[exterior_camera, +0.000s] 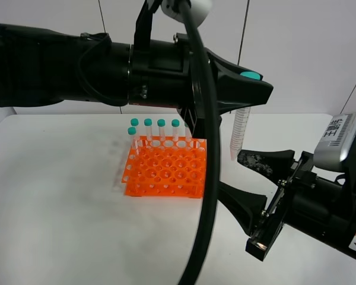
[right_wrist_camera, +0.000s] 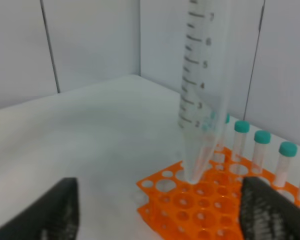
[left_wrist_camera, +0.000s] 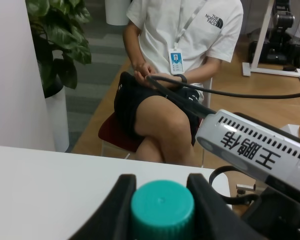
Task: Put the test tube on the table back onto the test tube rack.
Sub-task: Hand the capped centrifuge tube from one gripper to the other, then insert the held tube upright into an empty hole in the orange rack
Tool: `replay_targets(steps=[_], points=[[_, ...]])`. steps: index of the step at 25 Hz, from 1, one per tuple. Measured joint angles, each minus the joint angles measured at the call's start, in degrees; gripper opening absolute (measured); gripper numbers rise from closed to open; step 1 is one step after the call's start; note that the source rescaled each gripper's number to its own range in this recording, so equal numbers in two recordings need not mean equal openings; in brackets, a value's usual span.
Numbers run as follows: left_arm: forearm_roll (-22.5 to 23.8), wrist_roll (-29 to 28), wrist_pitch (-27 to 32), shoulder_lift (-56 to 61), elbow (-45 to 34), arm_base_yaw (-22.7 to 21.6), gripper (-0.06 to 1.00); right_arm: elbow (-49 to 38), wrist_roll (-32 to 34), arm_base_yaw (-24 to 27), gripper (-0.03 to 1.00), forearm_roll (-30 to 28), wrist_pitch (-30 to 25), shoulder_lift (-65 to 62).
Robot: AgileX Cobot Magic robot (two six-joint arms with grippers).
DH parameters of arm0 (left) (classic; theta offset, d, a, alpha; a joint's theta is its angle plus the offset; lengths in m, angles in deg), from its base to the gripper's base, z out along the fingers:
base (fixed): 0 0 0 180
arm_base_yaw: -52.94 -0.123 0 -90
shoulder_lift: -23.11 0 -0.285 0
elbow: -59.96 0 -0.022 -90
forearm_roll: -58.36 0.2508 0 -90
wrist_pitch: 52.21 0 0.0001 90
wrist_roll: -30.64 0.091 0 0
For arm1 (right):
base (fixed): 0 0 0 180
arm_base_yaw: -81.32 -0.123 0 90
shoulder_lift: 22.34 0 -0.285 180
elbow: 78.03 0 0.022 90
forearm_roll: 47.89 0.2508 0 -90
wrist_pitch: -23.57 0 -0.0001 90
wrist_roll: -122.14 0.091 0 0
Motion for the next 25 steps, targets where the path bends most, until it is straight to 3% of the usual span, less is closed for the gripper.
replay_targets(steps=[5, 11, 15, 21, 25], points=[[0.0, 0.0, -0.3, 0.0, 0.0, 0.0, 0.01, 0.0, -4.6, 0.0, 0.88, 5.1, -4.7, 0.0], [0.0, 0.0, -1.6, 0.0, 0.0, 0.0, 0.00, 0.8, -14.1, 2.9, 0.87, 22.6, -19.4, 0.0], [0.0, 0.0, -1.6, 0.0, 0.0, 0.0, 0.00, 6.2, -20.9, 7.6, 0.85, 29.9, -31.7, 0.0], [-0.1, -0.5, -1.6, 0.0, 0.0, 0.0, 0.00, 17.1, -22.4, 18.0, 0.85, 28.4, -54.6, 0.0], [-0.1, -0.8, -1.6, 0.0, 0.0, 0.0, 0.00, 21.7, -20.4, 26.0, 0.85, 24.1, -64.5, 0.0]])
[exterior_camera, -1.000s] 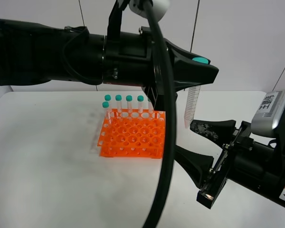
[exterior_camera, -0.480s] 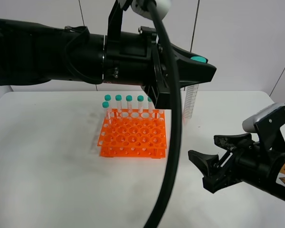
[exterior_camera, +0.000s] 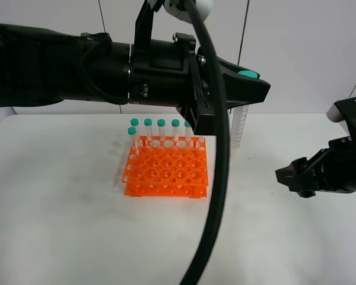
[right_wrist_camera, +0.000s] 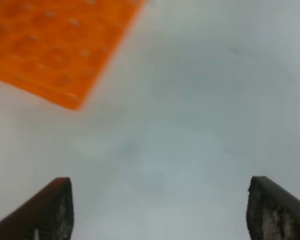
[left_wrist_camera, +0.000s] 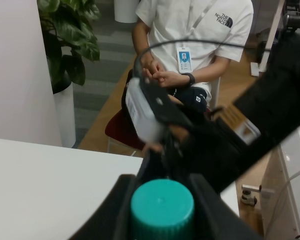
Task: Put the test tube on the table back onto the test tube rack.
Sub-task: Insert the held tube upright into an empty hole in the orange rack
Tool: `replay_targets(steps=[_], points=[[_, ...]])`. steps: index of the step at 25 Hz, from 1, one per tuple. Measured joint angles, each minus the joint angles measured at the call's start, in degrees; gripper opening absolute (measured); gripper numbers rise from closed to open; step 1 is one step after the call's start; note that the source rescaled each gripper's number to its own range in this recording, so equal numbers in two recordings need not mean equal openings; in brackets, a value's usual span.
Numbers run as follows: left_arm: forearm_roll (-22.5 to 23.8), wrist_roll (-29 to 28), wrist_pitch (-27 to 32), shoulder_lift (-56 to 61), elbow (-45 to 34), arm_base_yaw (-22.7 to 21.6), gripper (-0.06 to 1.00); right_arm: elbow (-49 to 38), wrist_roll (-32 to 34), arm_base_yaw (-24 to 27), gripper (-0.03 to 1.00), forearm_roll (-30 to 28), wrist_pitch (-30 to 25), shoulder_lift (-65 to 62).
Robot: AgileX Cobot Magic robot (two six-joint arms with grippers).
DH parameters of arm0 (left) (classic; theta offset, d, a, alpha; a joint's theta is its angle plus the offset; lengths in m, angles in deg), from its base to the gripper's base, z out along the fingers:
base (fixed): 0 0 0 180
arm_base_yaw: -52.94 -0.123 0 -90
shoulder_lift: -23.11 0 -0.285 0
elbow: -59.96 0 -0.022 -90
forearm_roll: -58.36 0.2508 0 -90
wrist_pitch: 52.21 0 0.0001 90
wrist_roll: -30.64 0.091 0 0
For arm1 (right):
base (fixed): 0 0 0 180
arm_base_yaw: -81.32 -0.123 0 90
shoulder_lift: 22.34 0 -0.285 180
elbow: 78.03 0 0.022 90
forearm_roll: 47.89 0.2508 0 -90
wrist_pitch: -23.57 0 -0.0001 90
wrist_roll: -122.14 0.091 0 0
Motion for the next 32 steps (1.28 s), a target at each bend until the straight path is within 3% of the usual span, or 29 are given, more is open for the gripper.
replay_targets(steps=[6, 11, 21, 32], points=[[-0.1, 0.0, -0.2, 0.0, 0.0, 0.0, 0.00, 2.9, 4.9, 9.7, 0.85, -4.5, -10.0, 0.0], [-0.1, 0.0, -0.2, 0.0, 0.0, 0.0, 0.00, 3.3, 9.7, 15.8, 0.85, -6.8, -12.1, 0.0], [-0.1, 0.0, -0.2, 0.0, 0.0, 0.0, 0.00, 3.3, 10.1, 17.0, 0.85, -4.5, -15.6, 0.0], [-0.1, 0.0, -0.2, 0.0, 0.0, 0.0, 0.00, 3.4, 10.0, 17.0, 0.85, -6.6, -41.4, -0.1]])
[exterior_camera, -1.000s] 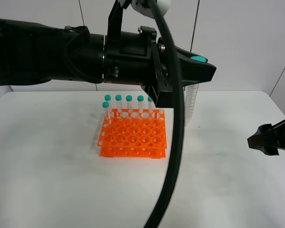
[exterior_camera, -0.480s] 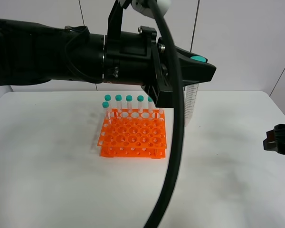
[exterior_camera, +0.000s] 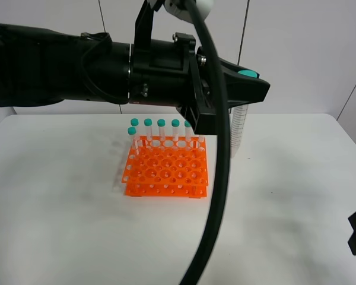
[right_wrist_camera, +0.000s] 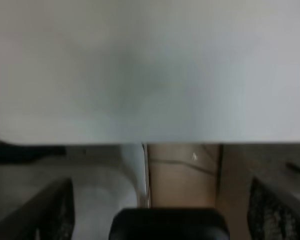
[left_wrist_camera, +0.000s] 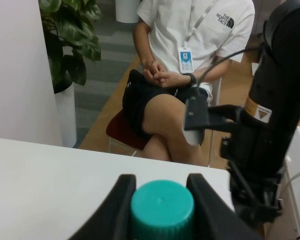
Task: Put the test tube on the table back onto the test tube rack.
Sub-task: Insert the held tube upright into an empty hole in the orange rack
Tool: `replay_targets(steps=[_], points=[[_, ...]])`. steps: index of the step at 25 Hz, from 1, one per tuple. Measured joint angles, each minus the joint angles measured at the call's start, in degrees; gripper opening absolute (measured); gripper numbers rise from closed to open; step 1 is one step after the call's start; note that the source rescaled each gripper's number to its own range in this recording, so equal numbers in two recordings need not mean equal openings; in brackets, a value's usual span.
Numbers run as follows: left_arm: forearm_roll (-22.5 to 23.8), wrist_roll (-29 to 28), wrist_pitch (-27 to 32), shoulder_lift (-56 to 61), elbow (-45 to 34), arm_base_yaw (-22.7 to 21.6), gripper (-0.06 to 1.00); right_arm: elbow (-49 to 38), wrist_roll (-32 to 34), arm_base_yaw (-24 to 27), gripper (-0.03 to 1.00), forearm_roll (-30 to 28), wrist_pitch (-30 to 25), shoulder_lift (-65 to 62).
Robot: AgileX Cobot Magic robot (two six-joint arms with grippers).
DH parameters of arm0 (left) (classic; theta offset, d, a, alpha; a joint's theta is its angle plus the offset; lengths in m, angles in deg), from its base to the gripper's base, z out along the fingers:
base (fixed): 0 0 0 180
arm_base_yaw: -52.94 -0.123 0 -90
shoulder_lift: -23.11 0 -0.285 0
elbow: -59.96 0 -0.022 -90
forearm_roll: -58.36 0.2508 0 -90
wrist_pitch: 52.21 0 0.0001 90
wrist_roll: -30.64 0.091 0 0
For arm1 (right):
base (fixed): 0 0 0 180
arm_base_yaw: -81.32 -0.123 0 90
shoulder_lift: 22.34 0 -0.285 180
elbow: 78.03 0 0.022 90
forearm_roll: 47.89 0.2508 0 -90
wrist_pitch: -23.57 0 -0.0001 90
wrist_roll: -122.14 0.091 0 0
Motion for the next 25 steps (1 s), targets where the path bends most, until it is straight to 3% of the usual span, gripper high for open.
replay_targets(steps=[7, 12, 25], points=[[0.0, 0.0, 0.0, 0.0, 0.0, 0.0, 0.00, -4.2, 0.0, 0.0, 0.85, 1.0, 0.2, -5.7], [0.1, 0.0, 0.0, 0.0, 0.0, 0.0, 0.00, -4.6, -0.2, 0.0, 0.85, 1.1, 3.6, -15.2], [0.0, 0.0, 0.0, 0.0, 0.0, 0.0, 0.00, -5.3, -0.4, 0.0, 0.85, 0.4, 4.6, -36.3]])
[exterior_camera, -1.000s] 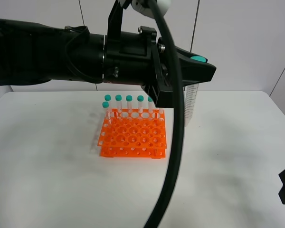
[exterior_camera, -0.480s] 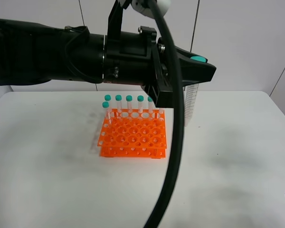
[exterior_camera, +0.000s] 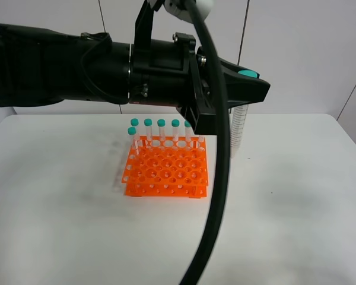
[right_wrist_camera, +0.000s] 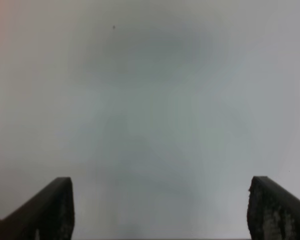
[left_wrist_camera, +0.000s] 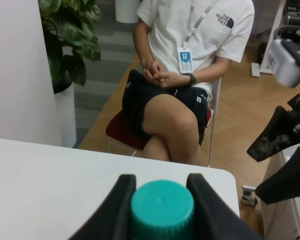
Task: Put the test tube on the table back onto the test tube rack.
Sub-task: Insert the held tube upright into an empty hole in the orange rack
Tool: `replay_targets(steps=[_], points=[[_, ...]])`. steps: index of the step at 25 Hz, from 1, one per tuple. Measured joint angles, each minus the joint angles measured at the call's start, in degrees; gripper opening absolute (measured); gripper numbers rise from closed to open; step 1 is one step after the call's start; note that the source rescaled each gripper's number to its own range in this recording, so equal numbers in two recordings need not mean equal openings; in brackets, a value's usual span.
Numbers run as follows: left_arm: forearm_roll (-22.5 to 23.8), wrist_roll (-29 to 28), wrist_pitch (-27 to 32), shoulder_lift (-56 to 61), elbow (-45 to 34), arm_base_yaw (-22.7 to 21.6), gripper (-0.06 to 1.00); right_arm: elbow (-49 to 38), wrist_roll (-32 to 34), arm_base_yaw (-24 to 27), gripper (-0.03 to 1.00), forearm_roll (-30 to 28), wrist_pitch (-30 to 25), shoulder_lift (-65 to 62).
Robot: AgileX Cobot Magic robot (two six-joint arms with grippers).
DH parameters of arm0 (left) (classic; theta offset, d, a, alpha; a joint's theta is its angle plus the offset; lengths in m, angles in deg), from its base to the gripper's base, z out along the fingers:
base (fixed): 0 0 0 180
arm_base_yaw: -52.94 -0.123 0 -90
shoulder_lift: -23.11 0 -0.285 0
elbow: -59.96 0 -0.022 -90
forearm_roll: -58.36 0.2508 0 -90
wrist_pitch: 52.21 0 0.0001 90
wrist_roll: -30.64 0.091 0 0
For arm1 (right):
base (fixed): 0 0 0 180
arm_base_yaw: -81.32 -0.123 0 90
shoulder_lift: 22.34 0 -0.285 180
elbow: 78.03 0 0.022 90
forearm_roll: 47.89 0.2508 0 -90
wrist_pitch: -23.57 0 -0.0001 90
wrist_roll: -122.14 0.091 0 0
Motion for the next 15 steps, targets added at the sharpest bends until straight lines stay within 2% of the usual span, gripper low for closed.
replay_targets(steps=[15], points=[[0.0, 0.0, 0.0, 0.0, 0.0, 0.0, 0.00, -0.2, 0.0, 0.0, 0.85, 0.0, 0.9, -17.9]])
